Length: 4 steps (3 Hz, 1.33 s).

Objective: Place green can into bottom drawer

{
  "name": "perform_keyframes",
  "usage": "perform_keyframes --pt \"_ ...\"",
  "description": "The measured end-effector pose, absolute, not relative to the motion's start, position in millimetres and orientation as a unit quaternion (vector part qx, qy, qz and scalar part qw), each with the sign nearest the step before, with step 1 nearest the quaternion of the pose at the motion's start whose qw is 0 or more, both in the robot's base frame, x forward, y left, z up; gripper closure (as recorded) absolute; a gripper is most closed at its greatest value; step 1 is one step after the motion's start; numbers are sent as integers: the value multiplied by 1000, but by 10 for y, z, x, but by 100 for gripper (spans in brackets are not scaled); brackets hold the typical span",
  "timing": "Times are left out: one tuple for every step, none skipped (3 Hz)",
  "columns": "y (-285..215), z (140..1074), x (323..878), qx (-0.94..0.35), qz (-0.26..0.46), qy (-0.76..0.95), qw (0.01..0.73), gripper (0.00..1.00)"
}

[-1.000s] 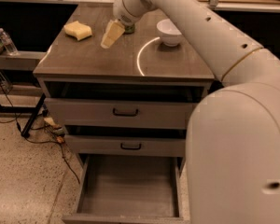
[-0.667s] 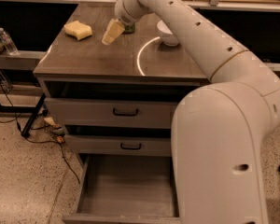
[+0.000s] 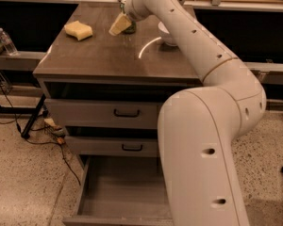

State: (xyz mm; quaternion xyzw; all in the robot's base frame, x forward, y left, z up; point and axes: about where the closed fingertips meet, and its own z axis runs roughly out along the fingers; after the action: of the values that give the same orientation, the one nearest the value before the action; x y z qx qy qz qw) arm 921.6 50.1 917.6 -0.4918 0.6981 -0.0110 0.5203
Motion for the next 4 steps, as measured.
perform_keyframes --pt "313 9137 9426 -454 -14 714 533 0" --pt "190 9054 9565 -419 1 730 540 0" --pt "331 8887 9617 -405 44 739 536 10" --pt "553 8805 9612 -401 86 739 534 40"
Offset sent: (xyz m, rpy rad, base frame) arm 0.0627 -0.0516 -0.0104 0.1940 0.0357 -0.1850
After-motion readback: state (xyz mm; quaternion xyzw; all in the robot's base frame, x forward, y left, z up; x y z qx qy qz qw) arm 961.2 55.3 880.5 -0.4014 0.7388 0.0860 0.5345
